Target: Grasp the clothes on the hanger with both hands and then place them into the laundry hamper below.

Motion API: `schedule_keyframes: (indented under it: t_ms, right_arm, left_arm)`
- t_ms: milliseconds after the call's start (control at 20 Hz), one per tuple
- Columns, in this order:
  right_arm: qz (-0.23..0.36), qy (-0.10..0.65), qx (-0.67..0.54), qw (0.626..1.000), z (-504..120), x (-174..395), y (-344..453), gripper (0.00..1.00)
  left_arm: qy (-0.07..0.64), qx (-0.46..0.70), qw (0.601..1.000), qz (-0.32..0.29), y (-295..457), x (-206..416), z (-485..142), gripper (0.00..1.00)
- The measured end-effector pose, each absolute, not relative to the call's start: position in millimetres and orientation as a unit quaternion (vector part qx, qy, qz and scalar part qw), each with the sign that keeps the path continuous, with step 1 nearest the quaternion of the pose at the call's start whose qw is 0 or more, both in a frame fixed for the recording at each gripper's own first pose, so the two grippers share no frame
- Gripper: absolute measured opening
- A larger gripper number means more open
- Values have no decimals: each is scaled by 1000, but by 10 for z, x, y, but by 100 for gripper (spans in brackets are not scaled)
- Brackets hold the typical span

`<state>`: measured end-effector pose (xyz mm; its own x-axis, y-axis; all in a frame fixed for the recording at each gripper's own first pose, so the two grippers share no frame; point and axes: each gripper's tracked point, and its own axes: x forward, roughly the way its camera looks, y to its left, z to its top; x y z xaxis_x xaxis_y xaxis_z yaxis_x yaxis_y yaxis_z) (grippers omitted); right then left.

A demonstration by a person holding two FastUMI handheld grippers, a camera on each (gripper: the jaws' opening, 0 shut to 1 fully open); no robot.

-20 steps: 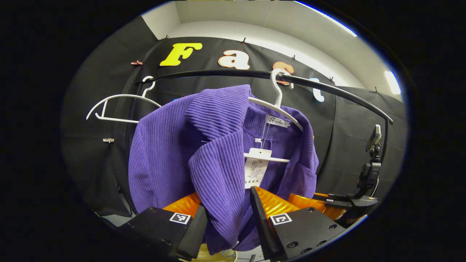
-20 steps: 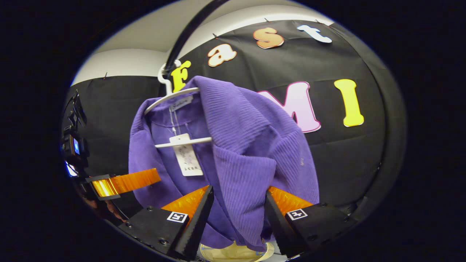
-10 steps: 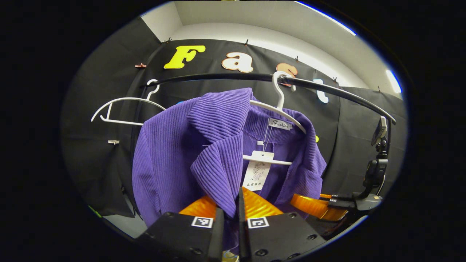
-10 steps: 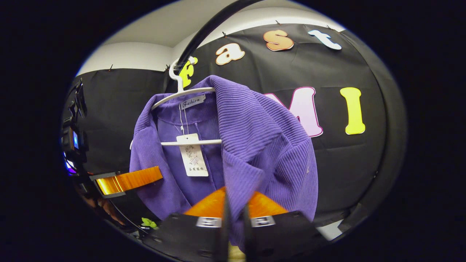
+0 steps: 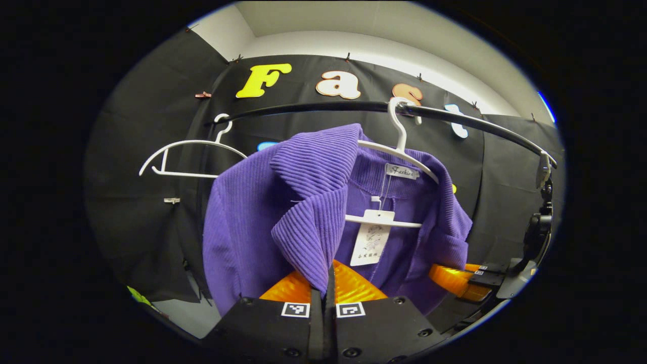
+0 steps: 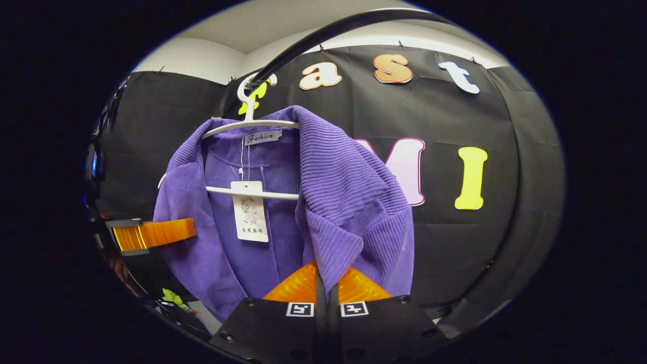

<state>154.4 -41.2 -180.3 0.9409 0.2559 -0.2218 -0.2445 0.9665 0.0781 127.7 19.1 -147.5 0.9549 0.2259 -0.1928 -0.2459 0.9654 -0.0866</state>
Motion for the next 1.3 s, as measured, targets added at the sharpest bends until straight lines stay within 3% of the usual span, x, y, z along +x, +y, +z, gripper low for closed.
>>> schedule_keyframes:
  t_ms: [350, 800, 1000, 1300]
  right_arm:
    - [50, -6, -73, 996, -844, 1606, -786, 4]
    - [-99, -112, -132, 980, -69, 2038, -1522, 4]
    - [-134, -94, -128, 978, -274, 2360, -1618, 4]
    - [-133, -58, -166, 975, -922, 2836, -1605, 4]
  left_arm:
    - [13, 27, 977, 211, 848, 980, -677, 5]
    - [-51, 157, 955, 247, 1463, 1232, 69, 3]
    - [-41, 166, 954, 244, 1761, 1497, -2, 3]
    - [-5, 169, 962, 215, 1997, 1875, -467, 4]
